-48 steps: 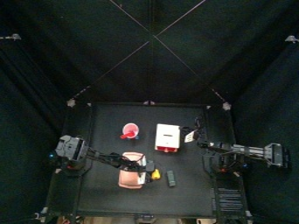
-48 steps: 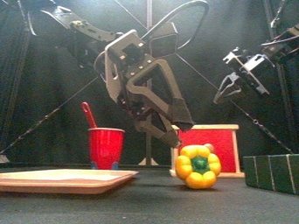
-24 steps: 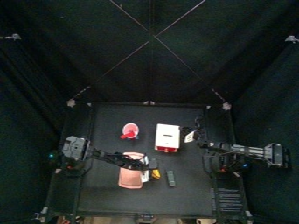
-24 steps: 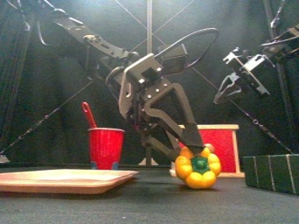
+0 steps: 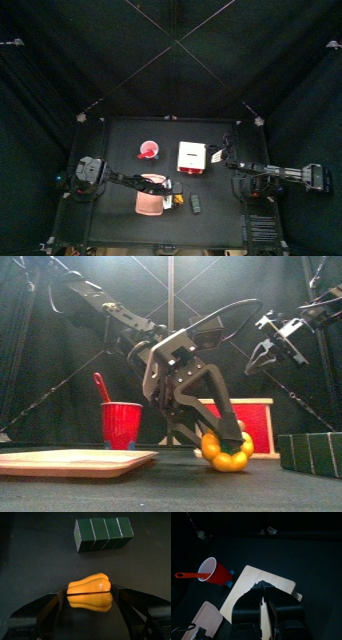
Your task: Grab squash
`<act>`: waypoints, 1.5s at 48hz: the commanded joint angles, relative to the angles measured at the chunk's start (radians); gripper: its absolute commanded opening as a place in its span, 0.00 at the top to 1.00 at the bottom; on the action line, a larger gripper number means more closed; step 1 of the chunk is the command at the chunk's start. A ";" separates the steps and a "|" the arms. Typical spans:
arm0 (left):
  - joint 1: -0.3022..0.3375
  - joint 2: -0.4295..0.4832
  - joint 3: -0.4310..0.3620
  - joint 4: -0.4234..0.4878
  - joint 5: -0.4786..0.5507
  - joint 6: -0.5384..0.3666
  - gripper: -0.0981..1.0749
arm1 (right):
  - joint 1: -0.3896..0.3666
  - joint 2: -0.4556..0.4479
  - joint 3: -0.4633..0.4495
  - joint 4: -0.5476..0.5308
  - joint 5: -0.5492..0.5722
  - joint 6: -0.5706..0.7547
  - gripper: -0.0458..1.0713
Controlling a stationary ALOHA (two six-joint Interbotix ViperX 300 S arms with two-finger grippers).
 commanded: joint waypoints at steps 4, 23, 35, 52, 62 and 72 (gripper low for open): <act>0.008 -0.011 -0.023 0.000 0.002 0.002 0.05 | -0.002 -0.005 -0.008 -0.003 -0.002 0.000 0.62; 0.011 -0.009 -0.023 0.002 0.000 0.002 0.05 | -0.002 -0.005 -0.009 -0.003 -0.002 0.000 0.62; 0.012 -0.011 -0.025 0.002 0.002 0.002 0.10 | -0.002 -0.005 -0.009 -0.003 -0.002 0.000 0.62; 0.011 -0.026 -0.023 0.002 0.005 0.002 0.22 | -0.002 -0.003 -0.008 -0.002 -0.002 0.000 0.62; 0.011 -0.078 -0.003 0.012 0.035 0.003 0.23 | -0.002 -0.005 -0.008 -0.002 -0.002 0.000 0.62; 0.006 -0.107 0.020 0.038 0.015 0.002 0.23 | -0.002 -0.005 -0.008 -0.002 0.000 0.000 0.62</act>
